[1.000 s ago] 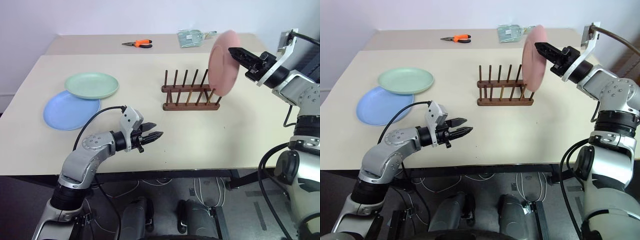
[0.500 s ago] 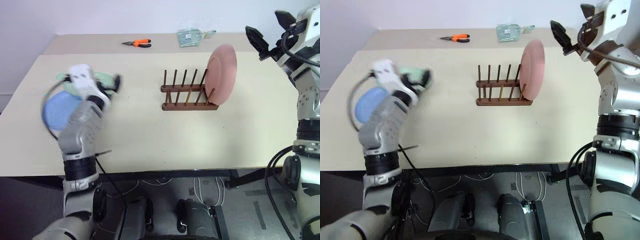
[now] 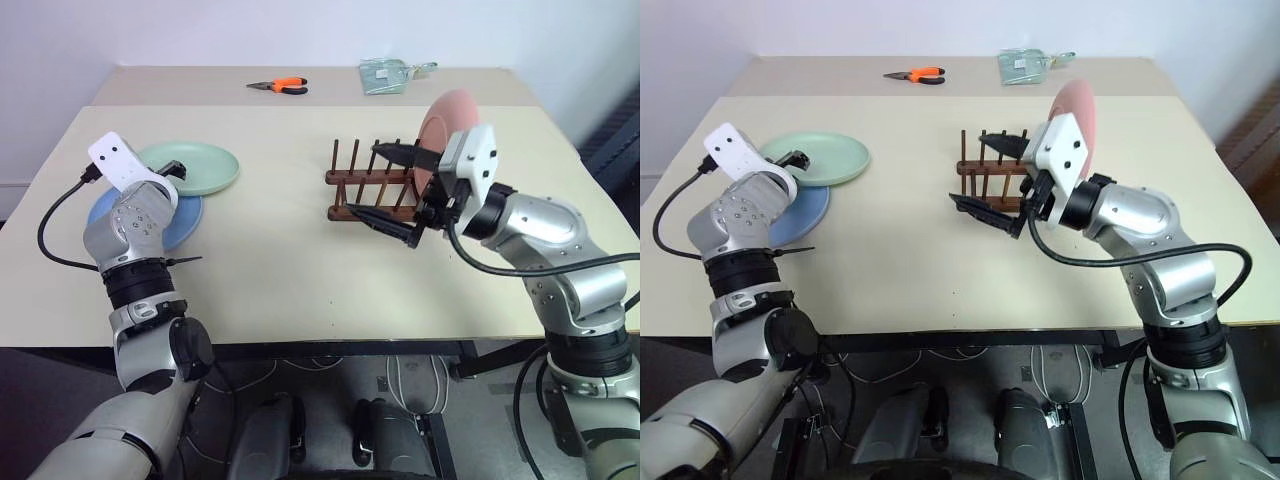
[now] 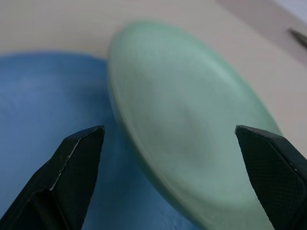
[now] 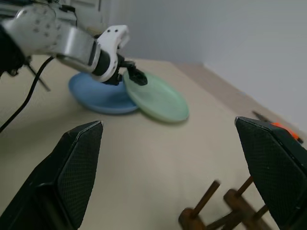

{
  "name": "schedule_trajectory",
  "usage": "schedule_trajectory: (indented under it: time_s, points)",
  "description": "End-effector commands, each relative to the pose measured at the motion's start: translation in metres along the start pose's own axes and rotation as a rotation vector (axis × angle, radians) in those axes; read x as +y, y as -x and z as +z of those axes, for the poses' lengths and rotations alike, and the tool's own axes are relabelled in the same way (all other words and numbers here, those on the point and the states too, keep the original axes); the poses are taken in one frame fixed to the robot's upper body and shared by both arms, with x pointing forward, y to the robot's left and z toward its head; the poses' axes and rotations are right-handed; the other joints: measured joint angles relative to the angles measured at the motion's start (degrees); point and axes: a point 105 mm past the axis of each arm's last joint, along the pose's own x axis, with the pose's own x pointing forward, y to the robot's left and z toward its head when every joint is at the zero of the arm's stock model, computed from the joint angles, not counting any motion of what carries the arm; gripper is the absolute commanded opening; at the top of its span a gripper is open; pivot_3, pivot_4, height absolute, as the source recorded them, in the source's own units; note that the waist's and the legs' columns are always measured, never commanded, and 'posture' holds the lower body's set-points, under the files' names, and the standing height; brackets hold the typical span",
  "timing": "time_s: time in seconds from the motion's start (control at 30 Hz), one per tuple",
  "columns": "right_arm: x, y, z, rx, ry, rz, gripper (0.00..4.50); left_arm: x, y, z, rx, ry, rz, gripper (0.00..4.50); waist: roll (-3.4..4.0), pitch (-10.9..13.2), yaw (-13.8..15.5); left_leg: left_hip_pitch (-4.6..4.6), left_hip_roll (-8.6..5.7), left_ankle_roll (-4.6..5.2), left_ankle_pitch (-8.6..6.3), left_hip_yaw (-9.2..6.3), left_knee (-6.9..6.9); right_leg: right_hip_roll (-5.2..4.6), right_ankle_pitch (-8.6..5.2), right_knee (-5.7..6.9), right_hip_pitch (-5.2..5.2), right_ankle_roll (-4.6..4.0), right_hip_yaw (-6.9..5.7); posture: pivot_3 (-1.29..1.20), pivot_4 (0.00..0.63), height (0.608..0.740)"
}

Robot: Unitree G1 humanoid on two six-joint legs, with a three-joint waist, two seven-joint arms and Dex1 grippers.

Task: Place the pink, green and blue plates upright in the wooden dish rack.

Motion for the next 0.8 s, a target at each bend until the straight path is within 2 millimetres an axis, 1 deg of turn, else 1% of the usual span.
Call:
schedule_trajectory:
  time_s: [0.03, 0.07, 0.1, 0.13, 0.17, 0.2, 0.27, 0.33, 0.4, 0.43, 0.57, 0.67, 0.77, 0.8]
  points:
    - [0.007, -0.002, 0.002, -0.007, 0.055, -0.005, 4.50, -0.004, -0.001, 0.017, -0.054, 0.055, -0.024, 2.67, -0.05, 0.0, 0.0, 0.00, 0.00, 0.00, 0.00, 0.01, 0.00, 0.00, 0.00, 0.00, -0.01, 0.00, 0.00, 0.00, 0.150, 0.740]
    - [0.007, -0.002, 0.000, -0.003, 0.056, -0.011, 4.50, -0.005, -0.001, 0.017, -0.054, 0.054, -0.029, 2.11, -0.05, 0.0, 0.0, 0.00, 0.00, -0.01, 0.01, 0.01, 0.00, 0.00, 0.00, 0.01, -0.01, 0.00, 0.01, 0.00, 0.150, 0.740]
    - [0.007, -0.002, 0.000, -0.001, 0.057, -0.015, 4.50, -0.005, -0.001, 0.017, -0.055, 0.053, -0.032, 1.69, -0.07, 0.0, 0.0, 0.00, 0.00, -0.01, 0.01, 0.01, 0.00, 0.00, 0.00, 0.01, -0.02, 0.00, 0.01, 0.00, 0.150, 0.740]
    - [0.006, -0.003, -0.002, 0.006, 0.052, -0.019, 4.50, -0.010, 0.000, 0.019, -0.071, 0.032, -0.058, 1.08, -0.07, 0.0, 0.0, 0.00, 0.00, -0.02, 0.01, 0.01, 0.00, 0.01, 0.00, 0.01, -0.02, 0.00, 0.01, 0.00, 0.150, 0.740]
    - [0.004, -0.003, -0.004, 0.019, 0.058, -0.029, 4.50, -0.017, 0.004, 0.024, -0.104, 0.014, -0.103, 0.61, -0.10, 0.1, 0.0, 0.00, 0.00, -0.02, 0.01, 0.01, 0.00, 0.01, 0.00, 0.01, -0.02, 0.00, 0.01, 0.00, 0.150, 0.740]
    - [0.003, -0.003, -0.006, 0.033, 0.067, -0.032, 4.50, -0.030, 0.012, 0.032, -0.163, -0.002, -0.184, 0.06, -0.11, 0.1, -0.1, 0.00, 0.01, -0.03, 0.02, 0.01, 0.00, 0.01, 0.00, 0.01, -0.02, 0.00, 0.00, 0.00, 0.150, 0.740]
    - [0.004, -0.005, -0.011, 0.080, 0.115, -0.021, 4.50, -0.058, 0.037, 0.045, -0.271, -0.017, -0.370, 0.02, -0.11, 0.1, 0.0, 0.00, 0.00, -0.04, 0.01, 0.01, -0.01, 0.00, 0.00, 0.00, -0.01, 0.00, 0.00, 0.00, 0.150, 0.740]
    - [0.004, -0.010, -0.016, 0.134, 0.218, -0.011, 4.50, -0.079, 0.063, 0.046, -0.318, -0.039, -0.524, 0.02, -0.14, 0.1, 0.0, 0.00, -0.01, -0.05, 0.00, 0.02, -0.03, -0.01, 0.00, -0.03, -0.01, 0.00, 0.02, 0.00, 0.150, 0.740]
    - [-0.002, -0.018, -0.020, 0.180, 0.341, -0.036, 4.50, -0.094, 0.086, 0.036, -0.337, -0.147, -0.627, 0.02, -0.14, 0.1, -0.2, 0.00, -0.01, -0.06, 0.01, 0.02, -0.03, -0.05, 0.00, -0.03, -0.01, 0.00, 0.04, 0.00, 0.150, 0.740]
    - [-0.006, -0.022, -0.020, 0.193, 0.401, -0.051, 4.50, -0.100, 0.097, 0.029, -0.326, -0.171, -0.676, 0.02, -0.14, 0.1, -0.3, 0.01, -0.01, -0.08, 0.02, 0.01, -0.03, -0.03, 0.00, -0.02, -0.01, 0.00, 0.05, 0.00, 0.150, 0.740]
    - [-0.020, -0.042, -0.013, 0.174, 0.557, -0.117, 4.50, -0.120, 0.137, 0.008, -0.259, -0.156, -0.822, 0.02, -0.14, 0.1, -0.5, 0.06, 0.01, -0.13, 0.06, 0.02, -0.03, -0.01, -0.01, 0.02, 0.00, -0.01, 0.11, 0.00, 0.150, 0.740]
    - [-0.024, -0.054, -0.014, 0.166, 0.611, -0.125, 4.50, -0.129, 0.155, -0.003, -0.205, -0.136, -0.886, 0.02, -0.16, 0.1, -0.6, 0.07, 0.04, -0.14, 0.08, 0.00, -0.03, 0.01, -0.01, 0.02, 0.01, -0.02, 0.14, 0.00, 0.150, 0.740]
    - [-0.024, -0.060, -0.018, 0.168, 0.662, -0.118, 4.50, -0.131, 0.163, -0.008, -0.171, -0.120, -0.901, 0.02, -0.16, 0.1, -0.6, 0.08, 0.03, -0.14, 0.08, 0.01, -0.03, 0.02, -0.01, 0.01, 0.04, -0.02, 0.14, 0.00, 0.150, 0.740]
    - [-0.025, -0.061, -0.019, 0.165, 0.671, -0.118, 4.25, -0.132, 0.165, -0.010, -0.158, -0.120, -0.903, 0.00, -0.16, 0.1, -0.5, 0.09, 0.03, -0.14, 0.08, 0.01, -0.03, 0.03, -0.01, 0.01, 0.05, -0.02, 0.13, 0.00, 0.150, 0.740]
